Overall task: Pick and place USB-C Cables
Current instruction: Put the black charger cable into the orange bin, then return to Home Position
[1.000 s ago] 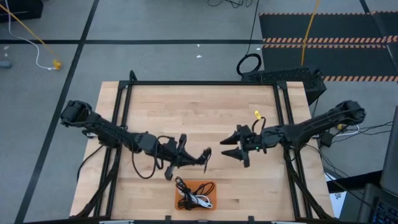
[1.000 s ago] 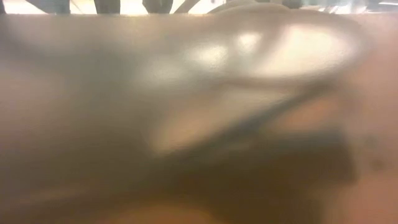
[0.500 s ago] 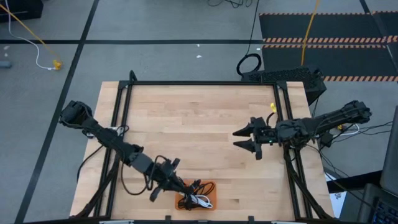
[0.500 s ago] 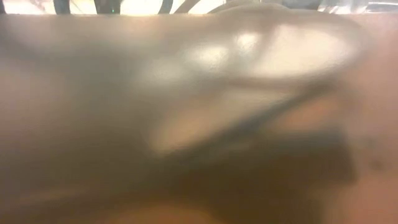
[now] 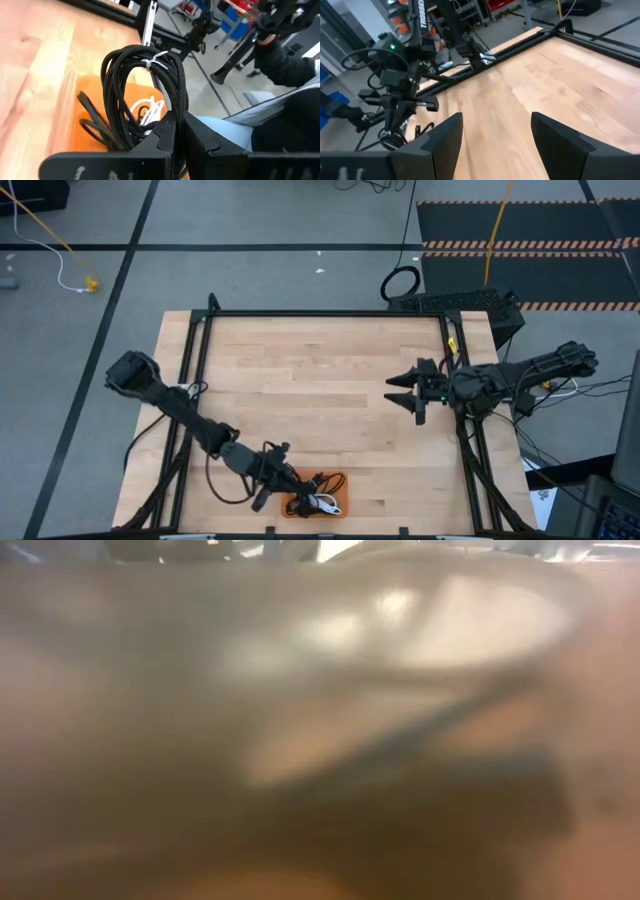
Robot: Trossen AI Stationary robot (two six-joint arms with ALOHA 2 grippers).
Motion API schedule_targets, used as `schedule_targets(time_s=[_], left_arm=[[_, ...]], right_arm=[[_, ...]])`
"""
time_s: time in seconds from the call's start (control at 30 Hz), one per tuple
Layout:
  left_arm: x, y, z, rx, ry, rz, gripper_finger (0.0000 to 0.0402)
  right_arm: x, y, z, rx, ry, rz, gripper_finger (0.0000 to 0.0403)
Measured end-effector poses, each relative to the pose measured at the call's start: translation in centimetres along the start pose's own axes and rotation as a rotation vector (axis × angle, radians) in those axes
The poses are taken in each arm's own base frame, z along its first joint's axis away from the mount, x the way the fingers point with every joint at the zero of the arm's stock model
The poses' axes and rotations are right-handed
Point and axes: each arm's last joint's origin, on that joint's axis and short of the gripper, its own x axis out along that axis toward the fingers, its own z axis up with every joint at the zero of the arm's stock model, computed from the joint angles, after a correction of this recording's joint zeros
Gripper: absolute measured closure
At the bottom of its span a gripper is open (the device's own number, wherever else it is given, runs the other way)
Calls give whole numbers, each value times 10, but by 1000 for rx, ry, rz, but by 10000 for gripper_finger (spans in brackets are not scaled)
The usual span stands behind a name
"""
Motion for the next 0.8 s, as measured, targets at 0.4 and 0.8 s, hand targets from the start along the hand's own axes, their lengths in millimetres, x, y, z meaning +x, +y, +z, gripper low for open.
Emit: schedule_targets(time_s=[0.4, 0.8], left_arm=[[11, 6, -13, -32, 31, -10, 360], [12, 16, -11, -80, 35, 52, 293]], right_arm=[[-11, -12, -8, -34, 79, -106, 177], [-25, -17, -8, -29, 85, -108, 177]])
